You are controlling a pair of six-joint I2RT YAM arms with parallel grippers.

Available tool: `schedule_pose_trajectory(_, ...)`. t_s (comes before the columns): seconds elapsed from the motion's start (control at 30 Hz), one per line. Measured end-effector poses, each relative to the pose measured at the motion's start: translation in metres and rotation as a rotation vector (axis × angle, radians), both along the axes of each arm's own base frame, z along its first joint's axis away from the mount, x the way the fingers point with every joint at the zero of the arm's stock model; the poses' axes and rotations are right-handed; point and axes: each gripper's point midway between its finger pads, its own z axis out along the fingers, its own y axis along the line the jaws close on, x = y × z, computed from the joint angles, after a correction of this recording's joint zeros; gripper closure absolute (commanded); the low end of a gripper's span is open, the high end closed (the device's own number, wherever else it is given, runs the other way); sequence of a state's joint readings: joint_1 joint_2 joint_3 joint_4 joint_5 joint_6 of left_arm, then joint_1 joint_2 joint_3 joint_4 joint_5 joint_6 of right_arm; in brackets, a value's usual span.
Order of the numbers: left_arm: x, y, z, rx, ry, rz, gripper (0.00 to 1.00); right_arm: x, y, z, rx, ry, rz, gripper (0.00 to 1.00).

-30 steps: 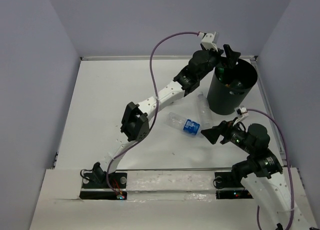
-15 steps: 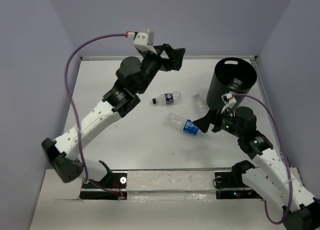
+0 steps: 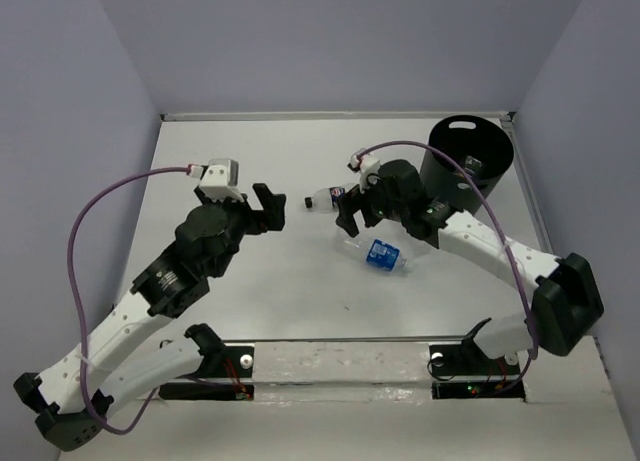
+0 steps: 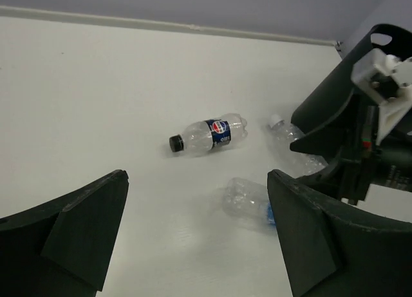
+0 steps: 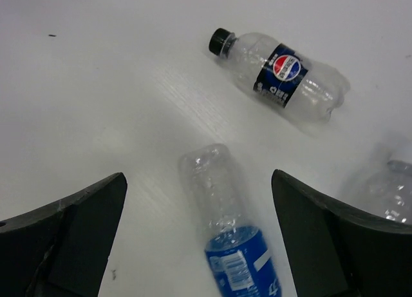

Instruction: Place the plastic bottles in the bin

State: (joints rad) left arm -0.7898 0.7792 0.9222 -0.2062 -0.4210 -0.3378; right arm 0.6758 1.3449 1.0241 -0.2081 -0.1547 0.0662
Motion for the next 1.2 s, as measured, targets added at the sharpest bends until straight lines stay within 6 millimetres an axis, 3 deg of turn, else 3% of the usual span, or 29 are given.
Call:
schedule_pose_trajectory(0.13,-0.016,0.031,0.024,-0.05,-0.082,0.059,0.01,0.033,0.016,-0.019,-0.148,-0.066,0.101,0.0)
schedule_pose_trajectory(0.2,-0.022,0.042,0.026,-0.073,-0.113,0.078,0.01,0.053,0.028,-0.028,-0.221,-0.084,0.149,0.0)
schedule_pose_trajectory(0.4,-0.022,0.058,-0.002,-0.03,-0.106,0.119,0.01,0.11,0.061,-0.05,-0.378,-0.123,0.258,0.0)
schedule_pose_trajectory(0.6,-0.021,0.056,-0.011,0.008,-0.096,0.099,0.01,0.131,0.066,-0.09,-0.533,-0.06,0.34,0.0)
schedule_pose_trajectory(0.8,-0.023,0.057,-0.008,0.003,-0.108,0.086,0.01,0.129,0.053,-0.131,-0.651,0.034,0.41,0.01)
schedule_pose_trajectory(0.87,-0.023,0.058,-0.006,0.0,-0.114,0.084,0.01,0.129,0.047,-0.143,-0.68,0.056,0.422,0.05)
schedule_pose_trajectory(0.9,-0.023,0.058,-0.006,-0.001,-0.116,0.083,0.01,0.13,0.045,-0.148,-0.693,0.061,0.425,0.14)
schedule_pose_trajectory(0.97,-0.023,0.058,-0.006,-0.001,-0.116,0.081,0.01,0.136,0.041,-0.152,-0.707,0.051,0.42,0.21)
schedule_pose_trajectory(1.03,-0.023,0.057,-0.006,0.0,-0.116,0.077,0.01,0.144,0.041,-0.15,-0.706,0.023,0.408,0.34)
schedule_pose_trajectory(1.13,-0.022,0.058,-0.006,0.001,-0.116,0.078,0.01,0.16,0.047,-0.143,-0.682,-0.039,0.376,0.45)
schedule_pose_trajectory(1.2,-0.022,0.059,-0.006,0.001,-0.116,0.077,0.01,0.17,0.053,-0.136,-0.655,-0.082,0.35,0.46)
